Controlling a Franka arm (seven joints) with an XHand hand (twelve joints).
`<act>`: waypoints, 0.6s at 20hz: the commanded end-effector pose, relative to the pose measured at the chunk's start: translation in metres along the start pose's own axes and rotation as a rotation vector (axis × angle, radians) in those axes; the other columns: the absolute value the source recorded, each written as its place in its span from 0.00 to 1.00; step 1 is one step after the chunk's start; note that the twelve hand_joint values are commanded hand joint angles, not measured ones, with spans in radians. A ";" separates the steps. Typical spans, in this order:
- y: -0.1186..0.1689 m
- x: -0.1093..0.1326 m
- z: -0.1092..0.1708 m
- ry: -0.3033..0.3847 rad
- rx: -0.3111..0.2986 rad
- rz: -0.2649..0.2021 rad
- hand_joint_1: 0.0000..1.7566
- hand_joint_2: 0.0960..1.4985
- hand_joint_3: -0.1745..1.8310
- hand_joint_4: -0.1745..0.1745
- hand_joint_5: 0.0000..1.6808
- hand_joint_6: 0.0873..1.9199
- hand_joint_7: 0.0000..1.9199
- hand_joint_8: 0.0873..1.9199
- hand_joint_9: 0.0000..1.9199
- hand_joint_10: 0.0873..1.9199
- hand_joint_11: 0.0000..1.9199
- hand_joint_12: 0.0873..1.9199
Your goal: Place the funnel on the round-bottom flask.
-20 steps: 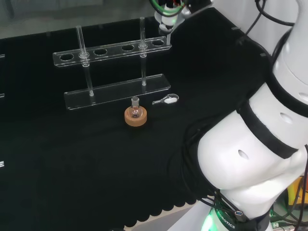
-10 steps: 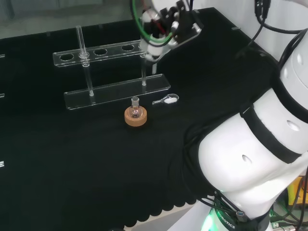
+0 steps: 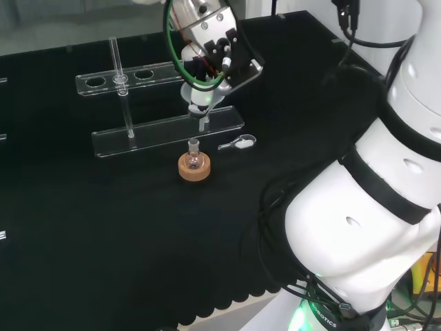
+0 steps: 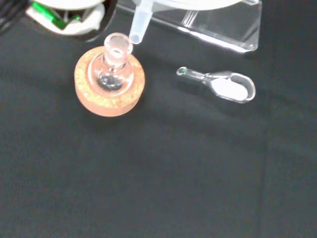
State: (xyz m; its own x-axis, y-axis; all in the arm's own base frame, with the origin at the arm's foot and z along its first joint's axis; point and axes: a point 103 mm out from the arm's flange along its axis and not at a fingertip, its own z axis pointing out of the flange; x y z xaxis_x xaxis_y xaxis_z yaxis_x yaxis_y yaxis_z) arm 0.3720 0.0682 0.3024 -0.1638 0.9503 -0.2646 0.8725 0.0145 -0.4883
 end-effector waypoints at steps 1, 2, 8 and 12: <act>0.015 0.011 0.003 -0.010 0.004 -0.016 0.54 0.35 0.45 0.54 0.31 0.17 0.24 0.33 0.43 0.22 0.34 0.66; 0.017 0.012 0.003 -0.011 0.005 -0.018 0.54 0.35 0.45 0.54 0.31 0.17 0.24 0.33 0.43 0.22 0.34 0.66; 0.026 0.015 0.008 -0.013 0.014 -0.029 0.54 0.35 0.45 0.54 0.31 0.18 0.24 0.33 0.43 0.22 0.34 0.66; 0.027 0.015 0.008 -0.013 0.017 -0.029 0.54 0.35 0.45 0.54 0.31 0.18 0.24 0.33 0.43 0.22 0.34 0.66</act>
State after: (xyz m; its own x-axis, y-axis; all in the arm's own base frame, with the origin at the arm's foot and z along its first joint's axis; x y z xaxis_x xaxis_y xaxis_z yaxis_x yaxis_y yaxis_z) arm 0.3888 0.0806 0.2794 -0.1933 0.9459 -0.2607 0.8617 0.0366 -0.5061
